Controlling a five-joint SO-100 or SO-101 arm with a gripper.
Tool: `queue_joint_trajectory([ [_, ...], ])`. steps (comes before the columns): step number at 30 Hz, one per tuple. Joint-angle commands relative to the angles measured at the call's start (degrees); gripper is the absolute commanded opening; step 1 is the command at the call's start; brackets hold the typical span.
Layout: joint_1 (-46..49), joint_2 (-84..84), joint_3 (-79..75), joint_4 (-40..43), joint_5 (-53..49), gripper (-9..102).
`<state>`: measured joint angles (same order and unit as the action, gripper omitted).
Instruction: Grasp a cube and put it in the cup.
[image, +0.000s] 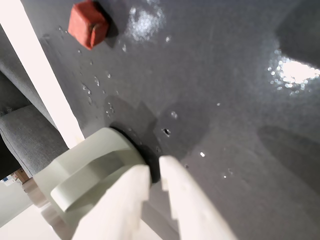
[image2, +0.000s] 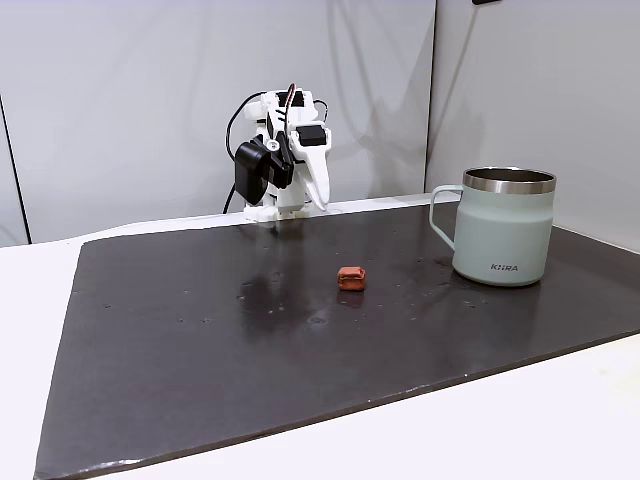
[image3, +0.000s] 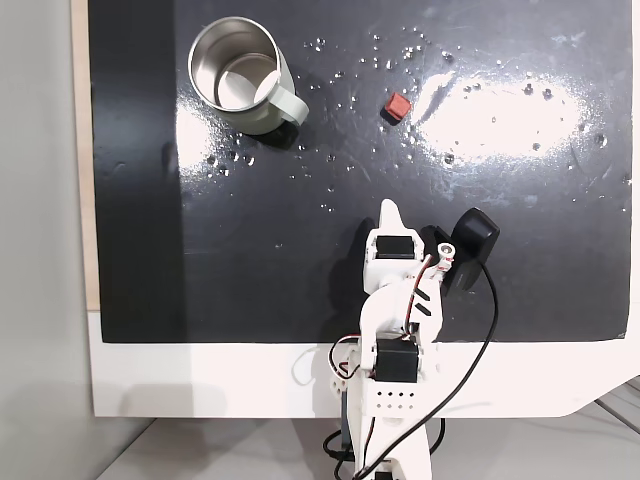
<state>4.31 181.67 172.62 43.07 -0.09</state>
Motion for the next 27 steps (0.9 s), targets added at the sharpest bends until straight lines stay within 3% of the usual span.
queue_joint_trajectory([
  [1,-2.90,0.35,-0.44,-0.53,0.35,0],
  [27,0.44,0.44,-3.08,-0.09,-1.05,0],
])
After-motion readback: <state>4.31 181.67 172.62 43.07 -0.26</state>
